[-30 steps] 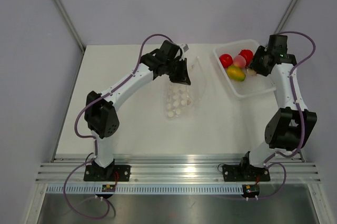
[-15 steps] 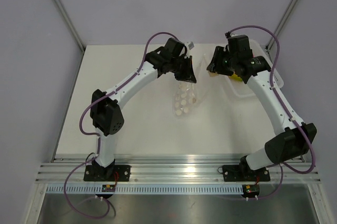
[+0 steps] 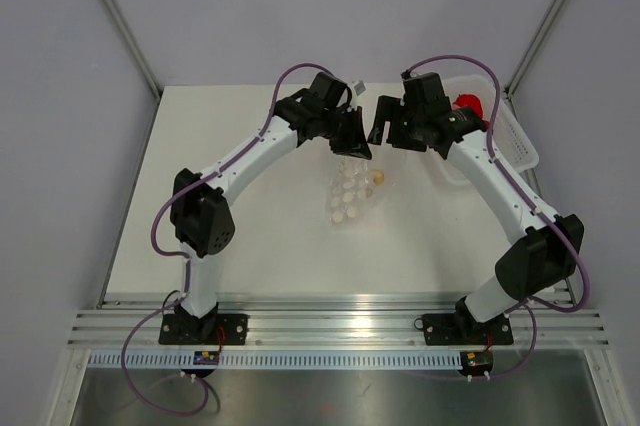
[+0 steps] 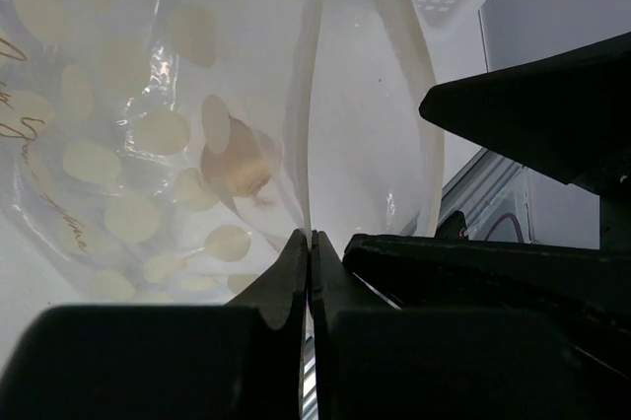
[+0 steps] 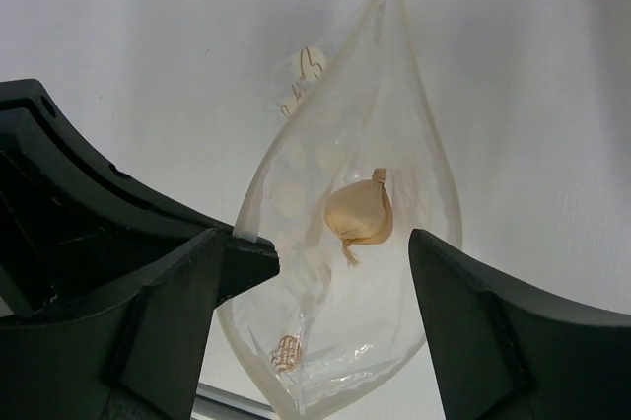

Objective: Place the food in the zip-top bag and seal the zipper
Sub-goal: Place the fake fruit in the zipper food storage bag, then pick up the fake fruit from the bin.

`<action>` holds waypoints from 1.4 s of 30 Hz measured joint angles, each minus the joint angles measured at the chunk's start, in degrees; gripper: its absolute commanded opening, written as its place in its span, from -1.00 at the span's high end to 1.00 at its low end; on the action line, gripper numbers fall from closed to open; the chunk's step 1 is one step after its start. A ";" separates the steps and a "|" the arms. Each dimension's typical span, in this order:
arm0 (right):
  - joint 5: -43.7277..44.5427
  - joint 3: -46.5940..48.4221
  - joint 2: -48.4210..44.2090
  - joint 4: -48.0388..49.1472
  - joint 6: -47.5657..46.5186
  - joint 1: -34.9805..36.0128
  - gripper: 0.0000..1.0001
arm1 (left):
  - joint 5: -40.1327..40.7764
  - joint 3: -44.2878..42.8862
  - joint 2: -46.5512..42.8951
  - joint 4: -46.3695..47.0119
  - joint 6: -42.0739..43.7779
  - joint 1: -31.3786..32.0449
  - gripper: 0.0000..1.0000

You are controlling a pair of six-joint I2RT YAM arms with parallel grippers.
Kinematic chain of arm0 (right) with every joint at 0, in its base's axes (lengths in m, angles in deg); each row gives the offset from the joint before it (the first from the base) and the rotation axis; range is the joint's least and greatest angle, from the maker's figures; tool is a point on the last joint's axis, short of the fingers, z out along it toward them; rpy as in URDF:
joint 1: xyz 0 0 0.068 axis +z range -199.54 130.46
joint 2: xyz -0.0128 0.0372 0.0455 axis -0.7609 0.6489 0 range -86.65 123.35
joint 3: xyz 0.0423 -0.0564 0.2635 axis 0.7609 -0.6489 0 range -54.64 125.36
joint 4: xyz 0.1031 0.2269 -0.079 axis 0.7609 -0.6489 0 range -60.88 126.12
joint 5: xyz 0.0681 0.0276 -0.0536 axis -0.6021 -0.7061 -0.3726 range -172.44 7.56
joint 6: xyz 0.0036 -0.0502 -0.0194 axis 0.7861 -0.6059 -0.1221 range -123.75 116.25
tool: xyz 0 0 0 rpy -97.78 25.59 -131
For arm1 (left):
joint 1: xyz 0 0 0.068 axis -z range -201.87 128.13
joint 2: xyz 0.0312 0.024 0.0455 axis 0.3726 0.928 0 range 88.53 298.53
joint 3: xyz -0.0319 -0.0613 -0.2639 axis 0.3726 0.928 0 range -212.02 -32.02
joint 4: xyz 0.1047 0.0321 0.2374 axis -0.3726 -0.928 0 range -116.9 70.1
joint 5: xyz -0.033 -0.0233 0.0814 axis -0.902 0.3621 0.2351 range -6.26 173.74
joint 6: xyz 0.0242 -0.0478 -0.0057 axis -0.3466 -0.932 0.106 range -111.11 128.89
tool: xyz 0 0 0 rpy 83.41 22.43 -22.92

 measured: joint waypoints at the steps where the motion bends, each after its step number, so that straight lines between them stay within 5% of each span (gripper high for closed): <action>1: 0.22 0.00 -0.02 0.02 0.00 0.07 -0.63 | -0.15 0.07 0.00 0.15 -0.11 -0.09 1.00; 7: 5.99 0.00 -1.38 -0.09 -0.39 0.26 -0.49 | -0.59 0.50 0.00 1.01 -0.28 -0.33 1.00; 13: 15.96 -0.98 -4.33 1.60 -2.64 -2.36 -0.59 | -0.72 2.89 -0.02 1.42 -0.52 -0.98 1.00; 22: 18.16 -3.72 4.20 9.11 -10.01 -19.89 -0.70 | -1.14 4.52 -0.26 1.11 -0.70 -2.54 1.00; 42: 19.15 -3.63 22.97 21.42 -39.50 -20.13 -0.71 | -3.67 1.36 -8.48 -2.86 1.60 -3.63 1.00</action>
